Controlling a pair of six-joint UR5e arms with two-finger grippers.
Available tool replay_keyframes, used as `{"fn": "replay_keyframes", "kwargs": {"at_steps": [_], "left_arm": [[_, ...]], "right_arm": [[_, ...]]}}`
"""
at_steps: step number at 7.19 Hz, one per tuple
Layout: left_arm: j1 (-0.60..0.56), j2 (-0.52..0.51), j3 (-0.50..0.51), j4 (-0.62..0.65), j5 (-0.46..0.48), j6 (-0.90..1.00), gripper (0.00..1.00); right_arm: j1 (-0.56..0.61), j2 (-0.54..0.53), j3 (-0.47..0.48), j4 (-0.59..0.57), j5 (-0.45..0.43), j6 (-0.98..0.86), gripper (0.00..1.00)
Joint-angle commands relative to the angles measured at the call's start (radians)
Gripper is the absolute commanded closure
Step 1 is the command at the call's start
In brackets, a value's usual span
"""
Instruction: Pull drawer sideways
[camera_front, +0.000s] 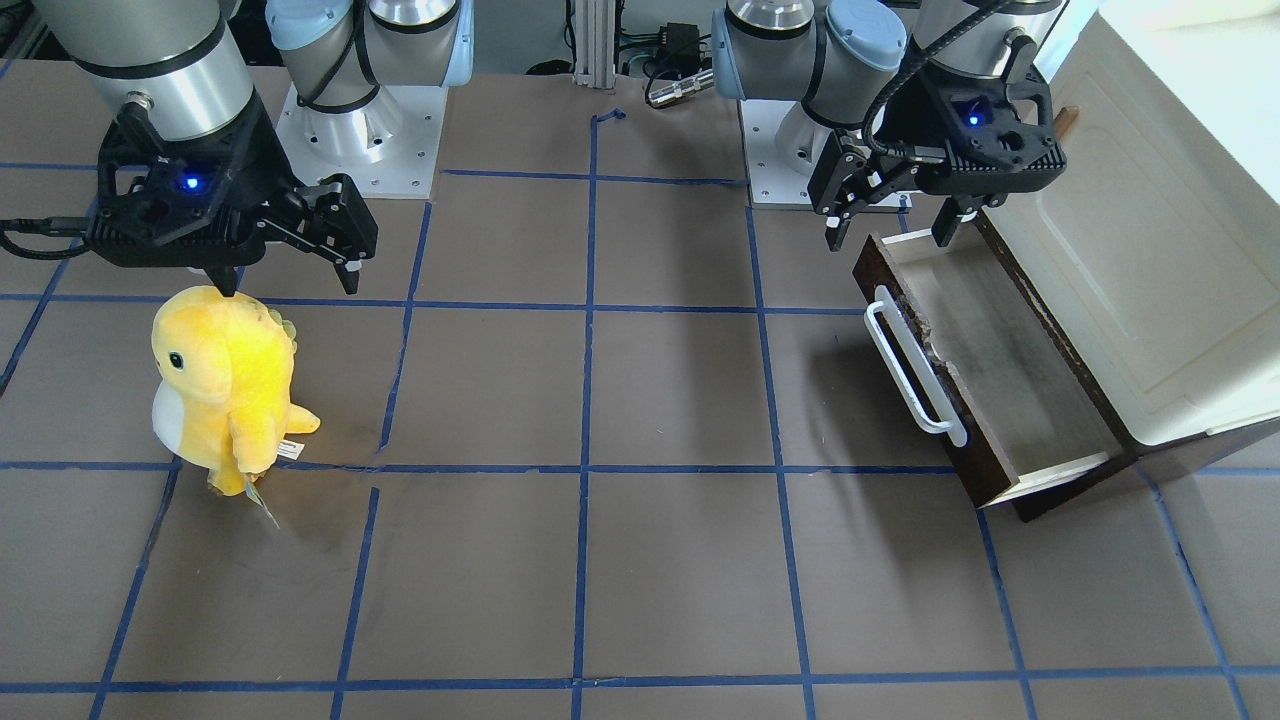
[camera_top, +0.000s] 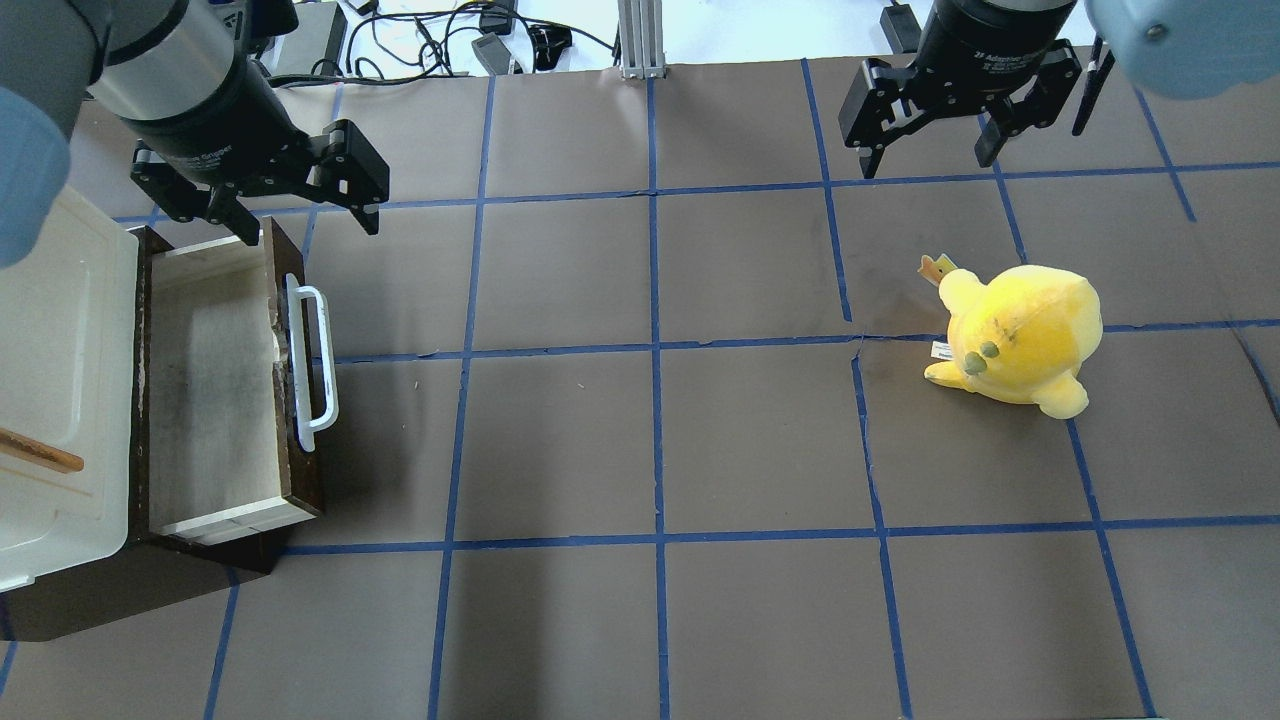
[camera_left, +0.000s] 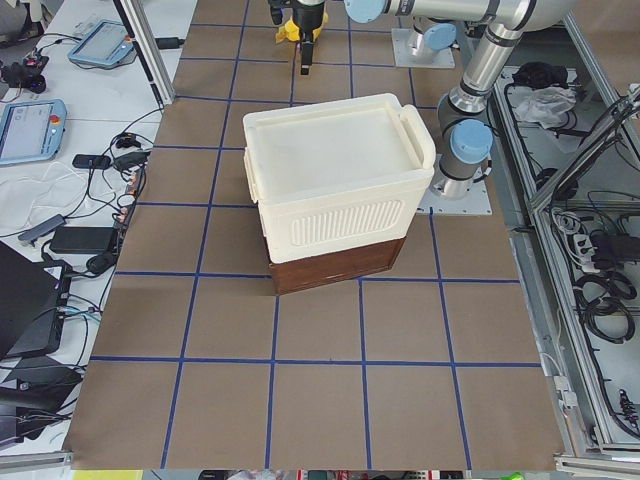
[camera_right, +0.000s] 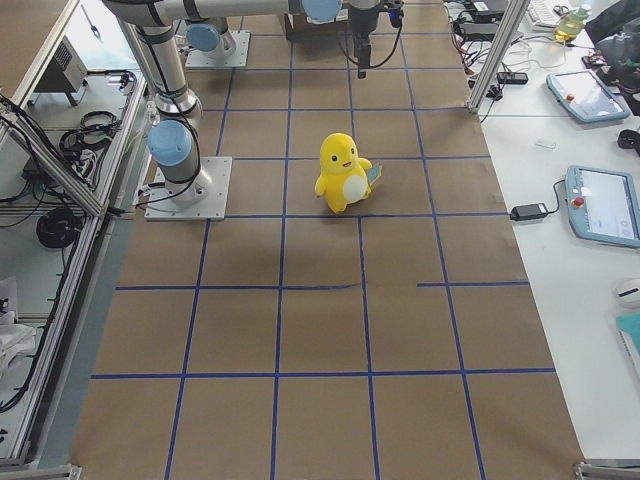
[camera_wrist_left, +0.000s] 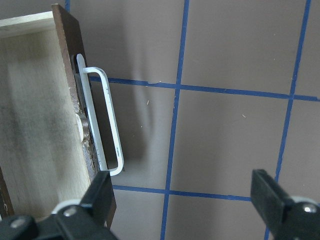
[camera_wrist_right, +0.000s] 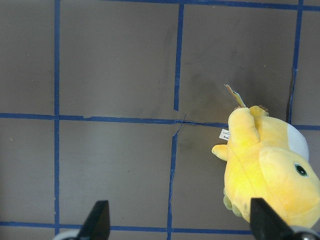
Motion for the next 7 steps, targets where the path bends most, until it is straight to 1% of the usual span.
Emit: {"fn": "replay_keyframes", "kwargs": {"at_steps": [1,7], "left_arm": [[0.001,-0.002,0.001,-0.004,0.0,0.012,0.0],[0.0,0.003,-0.011,0.0,0.002,0.012,0.0]], "right_arm": [[0.0,0.0,0.0,0.0,0.0,0.0,0.0],[0.0,0.0,0.0,0.0,0.0,0.0,0.0]]}}
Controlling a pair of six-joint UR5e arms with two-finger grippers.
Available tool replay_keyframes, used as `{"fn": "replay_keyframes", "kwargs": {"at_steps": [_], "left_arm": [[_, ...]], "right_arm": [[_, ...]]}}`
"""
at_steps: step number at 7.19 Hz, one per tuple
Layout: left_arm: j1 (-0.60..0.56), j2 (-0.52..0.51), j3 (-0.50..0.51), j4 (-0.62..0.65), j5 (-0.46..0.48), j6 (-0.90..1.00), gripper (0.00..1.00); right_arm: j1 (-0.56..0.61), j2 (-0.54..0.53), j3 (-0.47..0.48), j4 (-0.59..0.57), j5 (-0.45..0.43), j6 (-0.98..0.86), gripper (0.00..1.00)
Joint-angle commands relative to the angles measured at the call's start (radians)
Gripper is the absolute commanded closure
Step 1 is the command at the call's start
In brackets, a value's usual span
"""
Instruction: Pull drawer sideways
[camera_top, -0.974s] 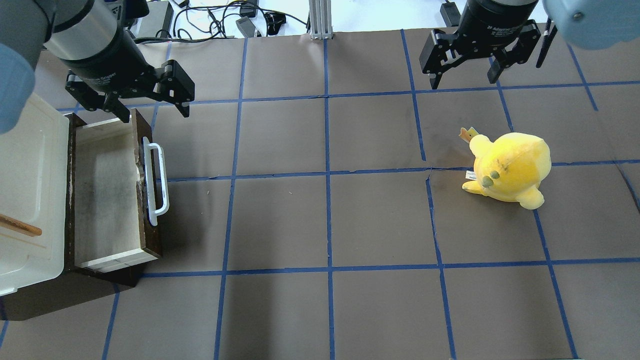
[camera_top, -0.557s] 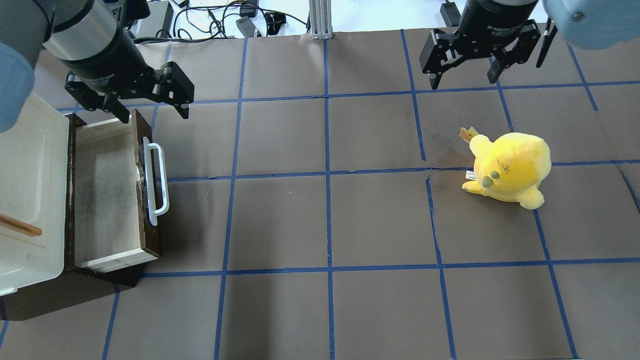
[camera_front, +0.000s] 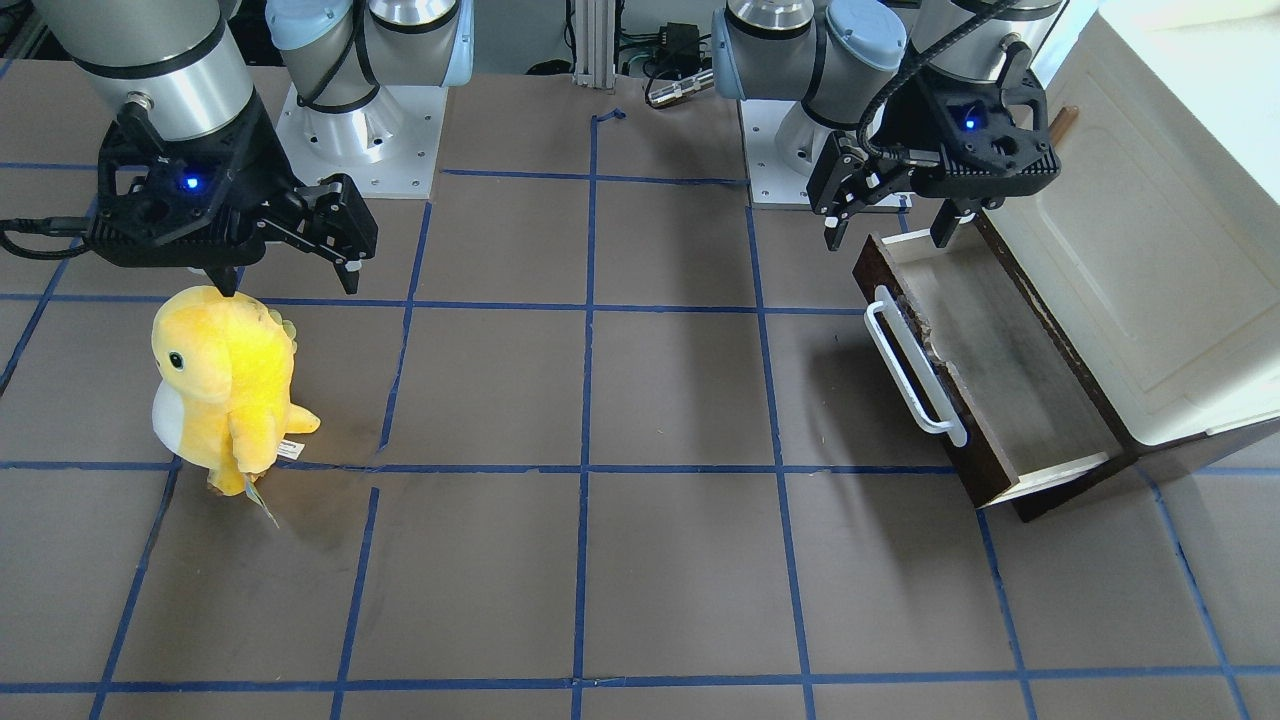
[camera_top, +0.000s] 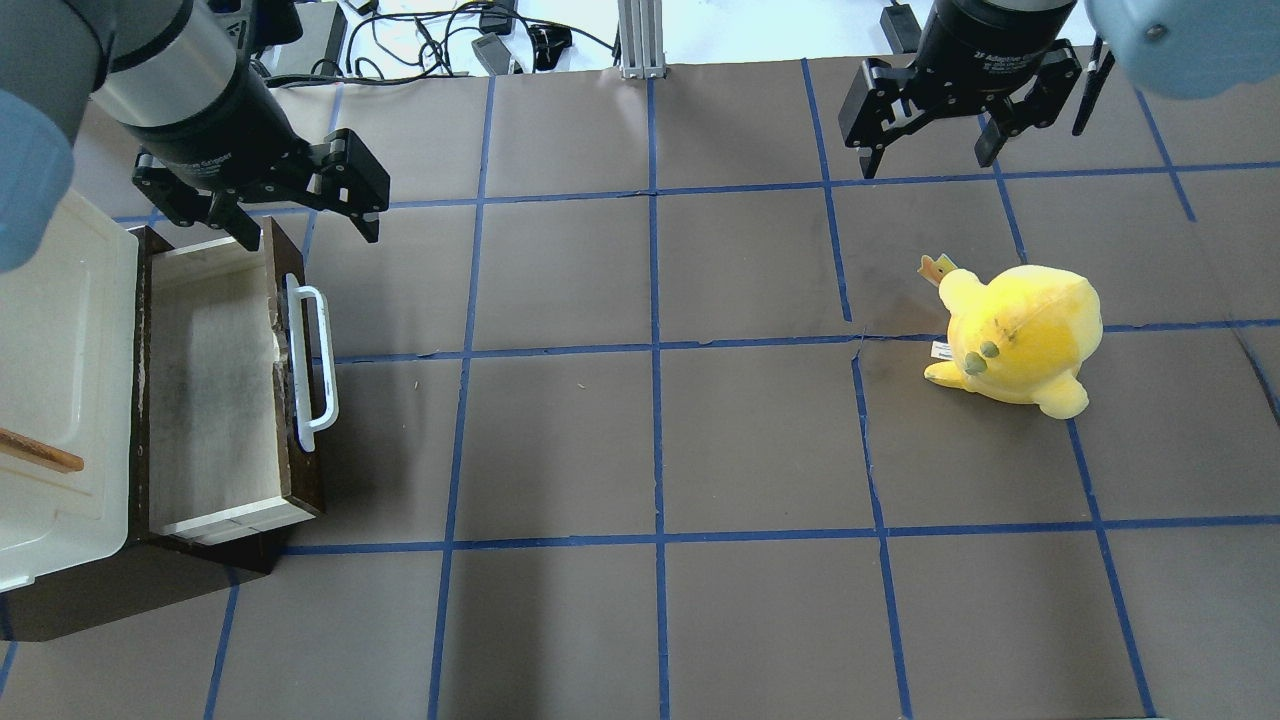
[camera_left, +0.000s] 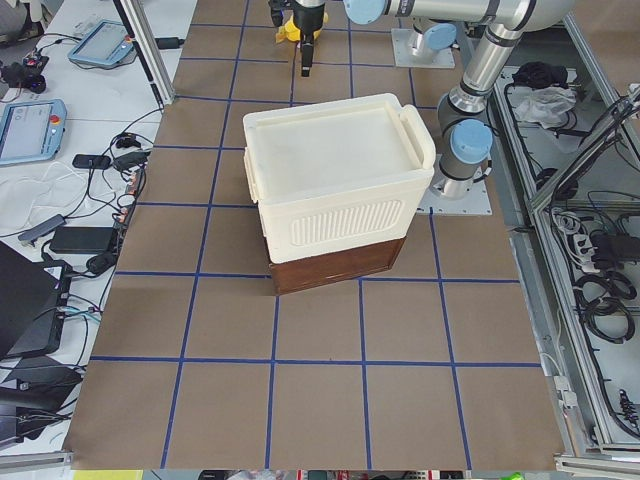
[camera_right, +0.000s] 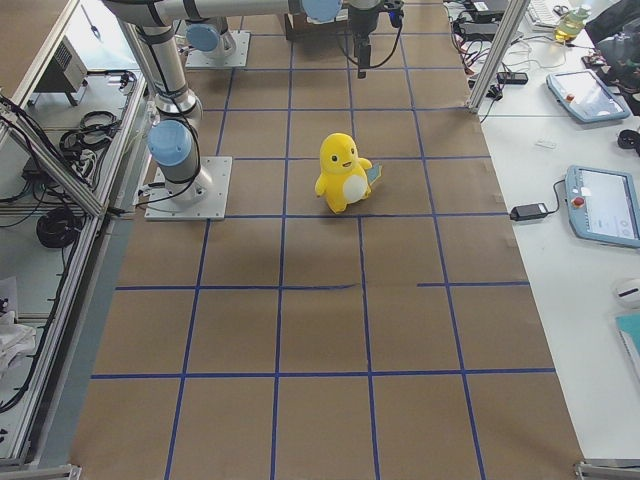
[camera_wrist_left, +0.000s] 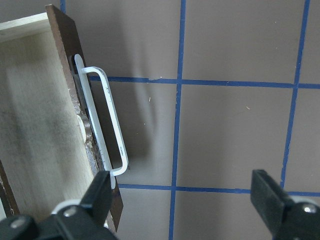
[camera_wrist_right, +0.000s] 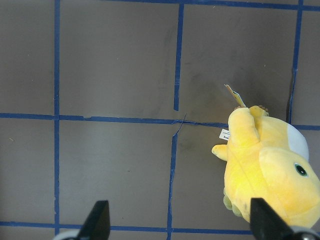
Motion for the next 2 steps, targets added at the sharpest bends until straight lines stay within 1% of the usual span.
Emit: {"fn": "replay_keyframes", "kwargs": {"at_steps": [1,2], "left_arm": [[-0.001,0.0,-0.003,0.001,-0.001,0.0,0.0],[-0.001,0.001,-0.005,0.001,-0.001,-0.001,0.0]], "right_arm": [[0.0,0.0,0.0,0.0,0.0,0.0,0.0],[0.0,0.0,0.0,0.0,0.0,0.0,0.0]]}}
